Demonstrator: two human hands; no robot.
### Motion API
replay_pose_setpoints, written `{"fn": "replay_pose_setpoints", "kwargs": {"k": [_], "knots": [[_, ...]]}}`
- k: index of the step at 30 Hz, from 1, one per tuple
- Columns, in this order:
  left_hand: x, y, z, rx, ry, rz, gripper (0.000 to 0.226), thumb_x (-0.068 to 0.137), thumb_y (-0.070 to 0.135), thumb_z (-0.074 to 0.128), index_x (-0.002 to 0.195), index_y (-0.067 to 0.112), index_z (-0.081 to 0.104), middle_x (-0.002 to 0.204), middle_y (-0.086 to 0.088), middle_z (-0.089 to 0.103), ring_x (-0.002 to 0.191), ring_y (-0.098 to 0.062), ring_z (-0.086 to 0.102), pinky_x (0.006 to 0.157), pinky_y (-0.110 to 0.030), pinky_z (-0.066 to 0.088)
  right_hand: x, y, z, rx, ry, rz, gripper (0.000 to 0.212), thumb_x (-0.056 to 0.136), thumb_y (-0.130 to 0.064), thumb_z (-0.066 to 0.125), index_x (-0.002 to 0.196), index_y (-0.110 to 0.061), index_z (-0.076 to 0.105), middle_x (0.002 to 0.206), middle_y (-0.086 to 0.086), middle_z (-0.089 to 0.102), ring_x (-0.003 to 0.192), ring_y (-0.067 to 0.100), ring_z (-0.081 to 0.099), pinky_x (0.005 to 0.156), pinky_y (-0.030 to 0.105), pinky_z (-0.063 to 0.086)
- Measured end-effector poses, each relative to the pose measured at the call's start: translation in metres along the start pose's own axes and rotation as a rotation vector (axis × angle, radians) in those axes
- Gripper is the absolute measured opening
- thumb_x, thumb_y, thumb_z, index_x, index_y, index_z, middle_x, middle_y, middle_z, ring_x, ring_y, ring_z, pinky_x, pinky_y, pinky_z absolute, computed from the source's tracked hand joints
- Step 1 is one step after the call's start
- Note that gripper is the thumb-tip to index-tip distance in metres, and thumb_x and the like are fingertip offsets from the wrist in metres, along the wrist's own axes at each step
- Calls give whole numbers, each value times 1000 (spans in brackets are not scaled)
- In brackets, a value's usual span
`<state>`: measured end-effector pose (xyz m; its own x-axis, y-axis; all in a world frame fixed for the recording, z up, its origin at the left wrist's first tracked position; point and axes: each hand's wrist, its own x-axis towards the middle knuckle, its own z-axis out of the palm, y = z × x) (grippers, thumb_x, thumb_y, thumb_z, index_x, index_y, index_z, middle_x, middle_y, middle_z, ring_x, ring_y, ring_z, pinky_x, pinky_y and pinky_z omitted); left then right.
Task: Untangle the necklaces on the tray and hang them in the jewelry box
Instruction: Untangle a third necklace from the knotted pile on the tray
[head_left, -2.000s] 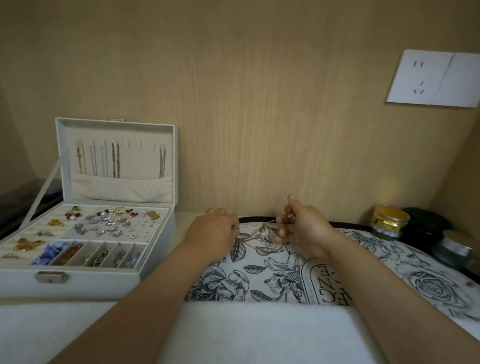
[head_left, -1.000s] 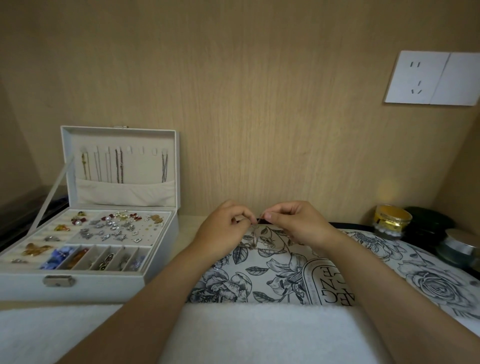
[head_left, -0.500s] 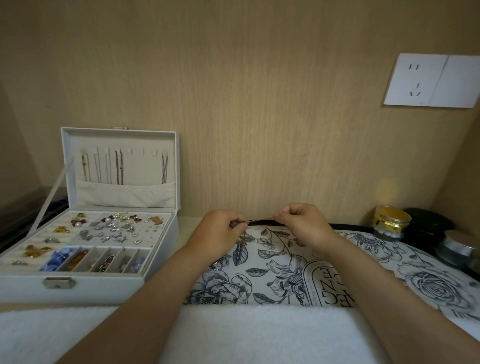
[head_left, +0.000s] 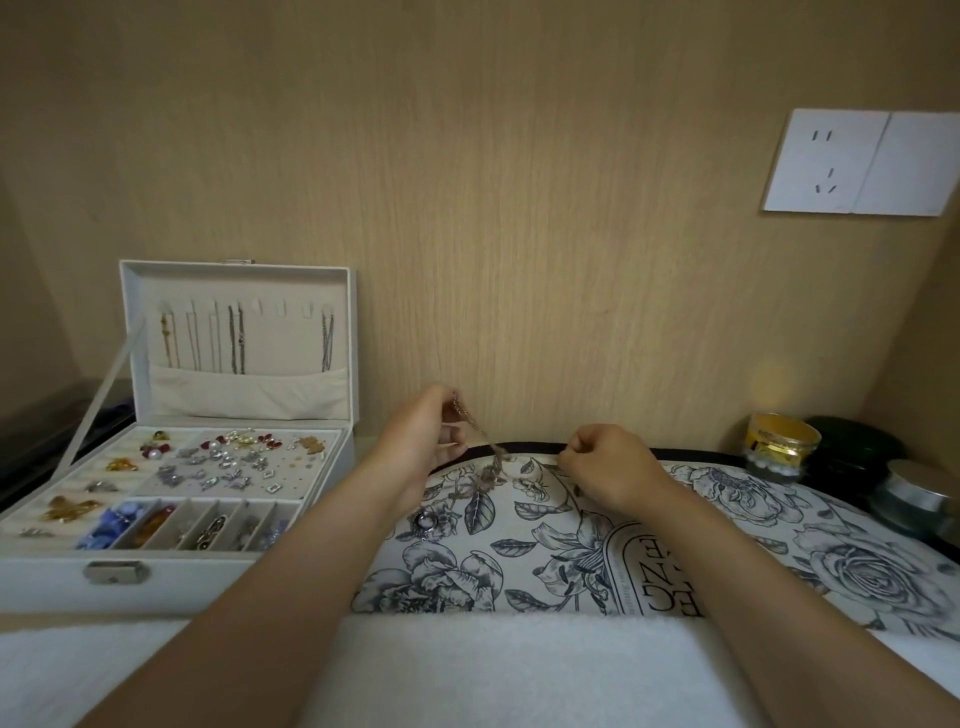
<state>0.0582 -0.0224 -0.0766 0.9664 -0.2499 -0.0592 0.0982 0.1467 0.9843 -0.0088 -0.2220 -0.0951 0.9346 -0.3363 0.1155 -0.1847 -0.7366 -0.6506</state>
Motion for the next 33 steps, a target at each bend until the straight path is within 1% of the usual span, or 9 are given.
{"fn": "replay_pose_setpoints", "kwargs": {"k": [4,6,9,11,15,19,23,28,33], "knots": [[-5,8,8,117,-59,79,21,99,20,48,87,13,64,79,-3,56,60,-13,50,73,-33,51,-2,-5,0,-58,-29,-49,19,90,-24,58,81,-9,68,76,-3,66,74,13,60,68,25,49],[-13,11,14,207,-103,150,21,100,20,51,90,14,68,77,0,61,60,-12,54,68,-28,53,-3,-12,3,-62,-43,-144,17,90,-23,59,92,-15,74,90,-8,70,89,10,63,84,27,53],[-20,10,20,360,-77,323,16,98,22,57,90,19,71,69,2,67,61,-9,61,64,-25,57,-9,-31,6,299,-118,-243,23,94,-17,58,108,-21,76,110,-10,73,109,5,64,101,25,45],[-21,10,19,392,-35,413,14,96,20,61,85,22,70,63,6,67,59,-8,62,65,-26,58,-13,-40,4,534,-168,-232,18,95,-17,61,98,-17,78,98,-4,77,100,7,70,98,23,48],[-17,11,14,426,-62,430,13,97,22,60,88,21,69,58,6,64,53,-6,59,65,-25,55,-15,-40,1,589,-191,-243,14,93,-19,68,82,-16,74,78,0,71,77,12,65,86,25,51],[-15,12,7,448,-227,296,21,102,22,51,89,17,67,56,10,51,44,-4,45,59,-31,48,-11,-40,-3,701,-164,-186,25,103,-19,49,82,-13,62,76,0,69,78,15,63,89,35,49],[-13,9,1,548,-270,247,36,97,34,57,62,28,63,49,13,42,50,-11,38,62,-34,34,-10,-38,-10,906,-255,-159,31,101,-16,43,70,-14,45,59,2,47,65,22,52,82,38,51],[-16,15,-1,465,-238,284,41,89,43,65,54,26,56,55,6,49,58,-13,48,73,-33,38,-9,-32,-6,636,-146,-147,36,88,-3,66,64,-21,47,64,0,47,63,18,48,61,27,43],[-23,10,6,140,-361,176,42,98,19,55,59,22,68,50,7,50,60,-15,50,96,-39,44,-4,-30,4,656,-14,-68,40,87,-4,66,63,-23,42,72,7,46,67,22,43,61,35,38]]}}
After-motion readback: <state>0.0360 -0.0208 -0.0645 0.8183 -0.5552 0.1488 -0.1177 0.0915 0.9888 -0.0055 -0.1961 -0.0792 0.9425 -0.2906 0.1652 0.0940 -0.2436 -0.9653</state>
